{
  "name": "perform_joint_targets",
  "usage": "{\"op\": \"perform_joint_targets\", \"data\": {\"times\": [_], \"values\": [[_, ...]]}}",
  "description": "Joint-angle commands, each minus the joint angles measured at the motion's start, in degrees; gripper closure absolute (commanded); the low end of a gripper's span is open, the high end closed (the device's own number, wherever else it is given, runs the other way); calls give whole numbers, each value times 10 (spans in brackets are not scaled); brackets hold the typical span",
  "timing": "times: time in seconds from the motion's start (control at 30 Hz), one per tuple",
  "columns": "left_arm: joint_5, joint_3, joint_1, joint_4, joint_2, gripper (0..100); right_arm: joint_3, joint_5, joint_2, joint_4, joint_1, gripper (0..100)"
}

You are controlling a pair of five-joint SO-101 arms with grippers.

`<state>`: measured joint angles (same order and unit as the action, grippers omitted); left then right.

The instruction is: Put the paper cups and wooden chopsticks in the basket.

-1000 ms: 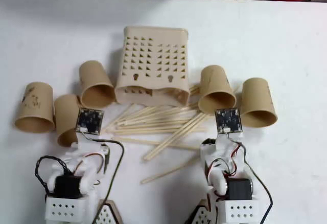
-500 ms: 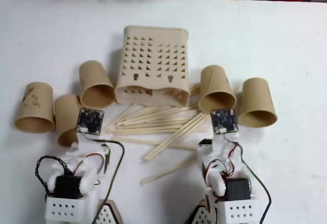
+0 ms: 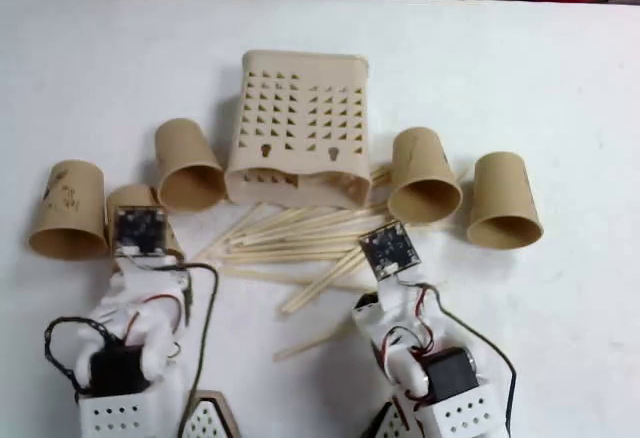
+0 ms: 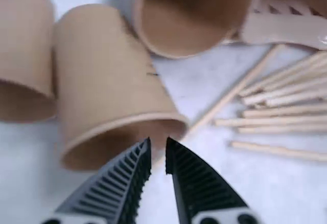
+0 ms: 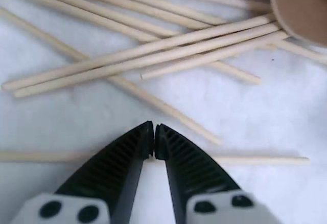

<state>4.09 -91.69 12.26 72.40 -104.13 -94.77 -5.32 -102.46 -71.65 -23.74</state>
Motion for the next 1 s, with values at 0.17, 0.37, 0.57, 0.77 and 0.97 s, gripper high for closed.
{"op": "perform_joint_targets", "data": {"times": [0.17,0.37,0.57,0.77,0.97], "values": [[-3,30,65,-18,-5,928,52,0,-7,62,15,978],[-3,29,65,-18,-5,928,96,-31,-7,129,99,975],[-2,23,65,-25,-5,925,135,-194,0,287,158,974],[37,4,63,-47,-5,925,258,-194,147,249,113,863],[47,4,62,-47,-5,925,384,-198,400,248,68,832]]}}
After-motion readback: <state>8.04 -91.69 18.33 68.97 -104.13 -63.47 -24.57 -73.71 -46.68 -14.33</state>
